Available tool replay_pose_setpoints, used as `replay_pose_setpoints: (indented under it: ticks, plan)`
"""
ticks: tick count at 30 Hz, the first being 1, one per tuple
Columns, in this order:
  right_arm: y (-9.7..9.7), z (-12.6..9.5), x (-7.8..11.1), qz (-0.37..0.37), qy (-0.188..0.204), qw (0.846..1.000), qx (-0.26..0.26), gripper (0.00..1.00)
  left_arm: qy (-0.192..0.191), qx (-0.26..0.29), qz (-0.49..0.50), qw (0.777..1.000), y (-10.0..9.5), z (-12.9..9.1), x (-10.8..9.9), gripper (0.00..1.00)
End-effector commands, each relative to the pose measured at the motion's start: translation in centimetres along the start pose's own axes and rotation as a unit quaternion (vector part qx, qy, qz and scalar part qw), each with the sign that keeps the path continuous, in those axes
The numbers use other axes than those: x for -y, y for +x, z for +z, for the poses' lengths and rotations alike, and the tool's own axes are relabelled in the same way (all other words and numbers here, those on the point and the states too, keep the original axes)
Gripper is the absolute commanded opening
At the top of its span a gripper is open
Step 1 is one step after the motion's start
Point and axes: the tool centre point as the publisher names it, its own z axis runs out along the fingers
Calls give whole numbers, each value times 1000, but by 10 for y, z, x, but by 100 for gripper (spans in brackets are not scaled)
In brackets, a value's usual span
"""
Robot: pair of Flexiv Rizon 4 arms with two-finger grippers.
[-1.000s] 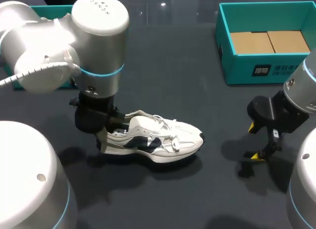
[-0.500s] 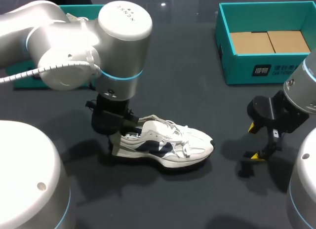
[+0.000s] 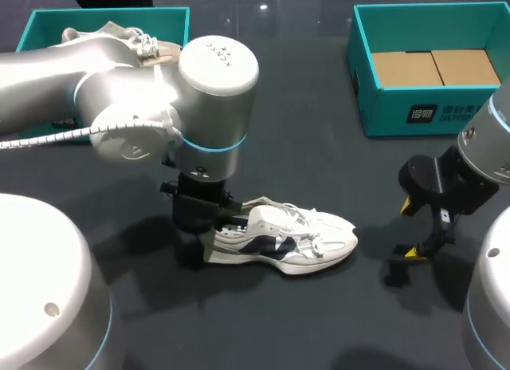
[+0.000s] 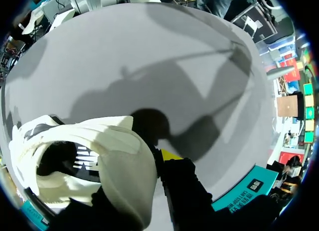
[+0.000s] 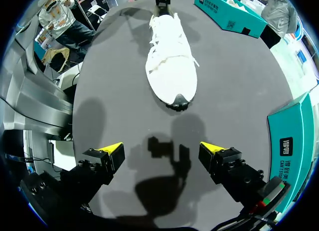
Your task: Take the shoe out of the shoebox, open the shoe tongue, remove and reinsert the insole, then place the shoe into the shoebox
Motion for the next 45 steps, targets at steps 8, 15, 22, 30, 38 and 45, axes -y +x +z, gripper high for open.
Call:
replay_pose_setpoints:
  ticks: [8, 15, 22, 30, 38, 45]
  plan:
    - [1, 0, 0, 0, 0, 1000, 1, 100, 6, -11, 3, 1000, -15, 10, -4, 0]
    - [1, 0, 0, 0, 0, 1000, 1, 100, 4, -13, 10, 1000, -16, 15, -5, 0]
    - [1, 0, 0, 0, 0, 1000, 1, 100, 1, -7, 11, 1000, -13, 13, -3, 65]
    - [1, 0, 0, 0, 0, 1000, 1, 100, -19, 42, -2, 999, 2, -26, 6, 100]
    - [1, 0, 0, 0, 0, 1000, 1, 100, 29, 119, -82, 989, 25, -69, 17, 100]
    - [1, 0, 0, 0, 0, 1000, 1, 100, 93, 187, -138, 968, 45, -82, 32, 100]
